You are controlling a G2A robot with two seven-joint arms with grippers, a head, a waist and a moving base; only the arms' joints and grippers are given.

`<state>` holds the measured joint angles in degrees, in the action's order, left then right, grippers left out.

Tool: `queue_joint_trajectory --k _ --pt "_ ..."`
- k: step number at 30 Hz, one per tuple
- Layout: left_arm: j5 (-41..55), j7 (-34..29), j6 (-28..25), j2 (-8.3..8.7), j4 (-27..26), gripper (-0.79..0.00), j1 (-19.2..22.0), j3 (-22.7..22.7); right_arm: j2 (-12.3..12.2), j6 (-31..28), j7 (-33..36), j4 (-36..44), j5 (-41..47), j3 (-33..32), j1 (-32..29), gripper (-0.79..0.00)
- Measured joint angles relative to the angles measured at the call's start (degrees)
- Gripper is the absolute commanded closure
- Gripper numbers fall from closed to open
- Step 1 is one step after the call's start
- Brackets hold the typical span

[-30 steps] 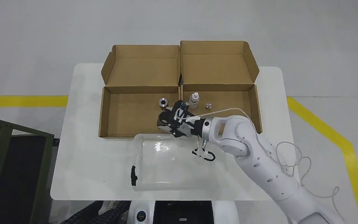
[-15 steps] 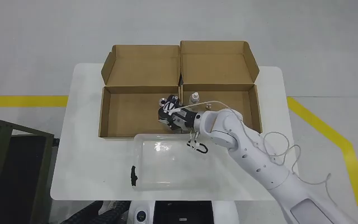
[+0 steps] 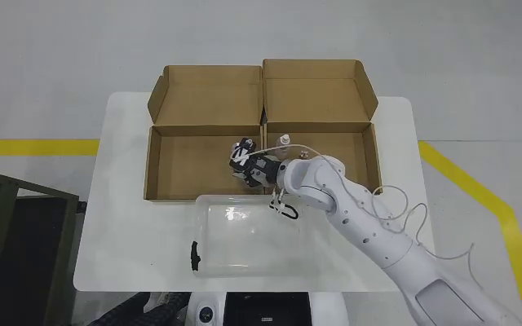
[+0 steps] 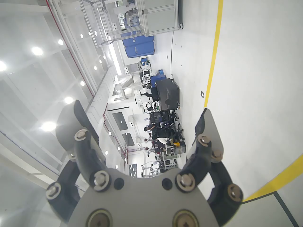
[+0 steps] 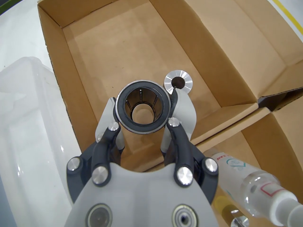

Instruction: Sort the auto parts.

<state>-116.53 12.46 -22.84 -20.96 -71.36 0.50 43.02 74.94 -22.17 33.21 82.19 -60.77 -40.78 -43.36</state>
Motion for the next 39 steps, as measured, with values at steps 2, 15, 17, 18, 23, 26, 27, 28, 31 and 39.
queue_joint_trajectory --k 2,15,17,18,23,26,27,28,31,39 --pt "0.0 0.0 0.0 0.00 0.0 -0.785 0.0 0.0 0.2 0.1 0.2 -0.4 -0.2 0.2 0.1 -0.160" --pt "0.0 0.0 0.0 0.00 0.0 -0.785 0.0 0.0 1.1 -0.5 0.7 -1.5 -0.5 0.4 -0.1 -0.342" --pt "0.0 0.0 0.0 0.00 0.0 -0.785 0.0 0.0 1.2 -0.8 0.9 -1.5 -0.3 0.2 -0.1 -0.357" --pt "0.0 0.0 0.0 0.00 0.0 -0.785 0.0 0.0 1.2 -1.0 0.9 -1.4 -0.3 0.2 -0.2 -0.360" --pt "0.0 0.0 0.0 0.00 0.0 -0.785 0.0 0.0 1.2 -1.4 1.2 -0.5 -0.3 -0.6 -0.7 -0.382" --pt "0.0 0.0 0.0 0.00 0.0 -0.785 0.0 0.0 1.1 -1.8 1.0 0.1 -0.4 -1.2 -1.2 -0.382" --pt "0.0 0.0 0.0 0.00 0.0 -0.785 0.0 0.0 1.1 -1.9 0.9 0.4 -0.4 -1.4 -1.4 -0.385" --pt "0.0 0.0 0.0 0.00 0.0 -0.785 0.0 0.0 1.0 -2.2 0.6 0.9 -0.3 -1.8 -1.6 -0.385" --pt "0.0 0.0 0.0 0.00 0.0 -0.785 0.0 0.0 0.7 -2.9 -0.2 3.0 -0.7 -3.0 -2.5 -0.419" --pt "0.0 0.0 0.0 0.00 0.0 -0.785 0.0 0.0 -1.1 -5.2 -1.6 12.4 -3.5 -7.9 -7.5 -0.520"
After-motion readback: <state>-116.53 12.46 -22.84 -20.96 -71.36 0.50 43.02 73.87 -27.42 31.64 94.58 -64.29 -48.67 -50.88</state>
